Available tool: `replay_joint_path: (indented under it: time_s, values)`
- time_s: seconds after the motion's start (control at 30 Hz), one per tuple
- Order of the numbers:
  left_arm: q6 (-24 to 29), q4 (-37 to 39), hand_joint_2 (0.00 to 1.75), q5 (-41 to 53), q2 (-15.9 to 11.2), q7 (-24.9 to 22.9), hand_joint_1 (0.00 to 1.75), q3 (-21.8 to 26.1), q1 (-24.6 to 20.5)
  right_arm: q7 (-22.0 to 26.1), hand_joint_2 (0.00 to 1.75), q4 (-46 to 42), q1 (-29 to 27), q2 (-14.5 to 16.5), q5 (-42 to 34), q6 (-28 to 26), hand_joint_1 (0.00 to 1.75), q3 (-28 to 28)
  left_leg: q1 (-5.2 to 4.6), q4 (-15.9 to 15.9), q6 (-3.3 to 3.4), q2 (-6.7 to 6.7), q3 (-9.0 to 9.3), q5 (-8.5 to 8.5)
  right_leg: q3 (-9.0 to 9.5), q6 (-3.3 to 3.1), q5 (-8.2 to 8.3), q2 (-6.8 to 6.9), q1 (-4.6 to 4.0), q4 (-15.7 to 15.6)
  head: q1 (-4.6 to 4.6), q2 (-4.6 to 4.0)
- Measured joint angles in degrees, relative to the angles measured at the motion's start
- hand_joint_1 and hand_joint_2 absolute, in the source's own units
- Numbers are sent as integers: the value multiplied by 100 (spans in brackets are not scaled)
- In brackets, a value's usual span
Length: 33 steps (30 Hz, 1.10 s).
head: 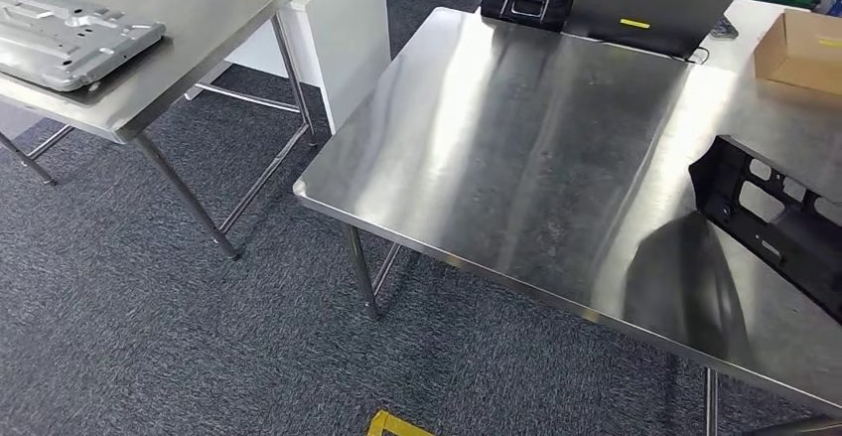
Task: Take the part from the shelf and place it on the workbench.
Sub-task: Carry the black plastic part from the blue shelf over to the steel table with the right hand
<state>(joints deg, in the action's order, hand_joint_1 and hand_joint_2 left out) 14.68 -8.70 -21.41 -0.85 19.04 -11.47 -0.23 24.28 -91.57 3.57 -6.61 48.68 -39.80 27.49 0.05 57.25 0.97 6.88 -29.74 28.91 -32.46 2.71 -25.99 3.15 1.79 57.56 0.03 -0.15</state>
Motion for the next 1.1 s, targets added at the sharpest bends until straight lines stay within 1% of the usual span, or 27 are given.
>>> replay_joint_path:
  time_s: [0.03, 0.07, 0.1, 0.13, 0.17, 0.23, 0.3, 0.37, 0.43, 0.5, 0.53, 0.7, 0.93, 1.03, 1.1]
  values:
    - [-46, -1, 175, -10, 1, -51, 0, 0, -15, -17, 175, 286, 168, -18, 187, 0, 175, 83, 19, 7, -6, -51, -4, 37, -3, -33, 10, -45, -3, 4, -3, 0]
    - [-69, -2, 175, -20, -2, -89, 0, 0, -28, 65, 175, 599, 350, -31, 323, 0, 175, 179, 36, 14, 38, -121, -7, 35, -3, -57, 19, -86, -8, 9, -10, 0]
    - [-76, -2, 175, -28, -5, -117, 0, 0, -40, 201, 175, 887, 503, -33, 403, 0, 175, 284, 49, 19, 96, -208, -11, 40, -2, -68, 23, -116, -22, 13, -13, 0]
    - [-73, -3, 175, -33, -7, -135, 0, 0, -48, 324, 175, 1136, 633, -36, 459, 0, 175, 389, 50, 7, 161, -251, -14, 29, -3, -71, 22, -136, -48, 19, -21, 0]
    - [-71, -3, 175, -37, -10, -147, 0, 0, -59, 410, 175, 1361, 737, -34, 500, 0, 175, 488, 55, 2, 195, -260, -8, -3, -3, -75, 20, -154, -59, 20, -22, 0]
    - [-67, -4, 175, -42, -10, -161, 0, -1, -68, 457, 175, 1704, 902, -42, 566, -1, 175, 637, 59, -8, 168, -267, -7, -12, -15, -81, 19, -170, -70, 21, -24, 0]
    - [-70, -4, 175, -44, -11, -172, 0, -1, -66, 349, 175, 1988, 1029, -68, 621, -3, 175, 704, 62, -19, 136, -274, -9, -29, -22, -83, 20, -170, -76, 22, -23, 1]
    - [-77, -4, 175, -45, -11, -183, 0, -1, -64, 64, 175, 2301, 1141, -161, 672, -5, 175, 690, 66, -23, 105, -279, -15, -45, -24, -90, 23, -168, -82, 23, -21, 1]
    - [-85, -4, 175, -54, -13, -191, 0, -1, -63, -213, 175, 2619, 1252, -298, 714, -9, 175, 626, 67, -25, 58, -282, -20, -52, -27, -99, 27, -167, -86, 24, -20, 0]
    - [-90, -4, 175, -71, -15, -194, 0, -1, -62, -377, 175, 2894, 1357, -415, 750, -15, 175, 541, 68, -27, 8, -282, -21, -55, -29, -103, 29, -168, -86, 25, -19, 0]
    - [-92, -4, 175, -78, -16, -195, 0, -1, -62, -459, 175, 3026, 1409, -465, 774, -17, 175, 494, 67, -27, -6, -282, -20, -55, -30, -103, 30, -168, -86, 25, -18, 0]
    - [-145, -4, 175, -86, -22, -195, 0, -1, -62, -896, 175, 3593, 1629, -692, 925, -22, 175, 227, 30, -24, -13, -290, -14, -53, -33, -100, 32, -164, -78, 25, -18, 1]
    - [-194, -4, 175, -85, -39, -195, 0, -1, -59, -1233, 175, 4066, 1830, -928, 1072, -33, 175, -89, -3, -21, -9, -301, -15, -52, -34, -96, 34, -159, -51, 24, -18, 0]
    - [-245, -4, 175, -73, -51, -184, 0, -1, -59, -1569, 175, 4284, 1993, -1056, 1377, -33, 175, -216, -8, -20, -5, -300, -17, -49, -36, -94, 35, -160, -47, 24, -19, 0]
    - [-308, -4, 175, -63, -68, -169, 0, -1, -61, -1860, 175, 4598, 2247, -1206, 1698, -33, 175, -335, -14, -19, -1, -299, -16, -46, -38, -93, 36, -162, -42, 24, -19, 0]
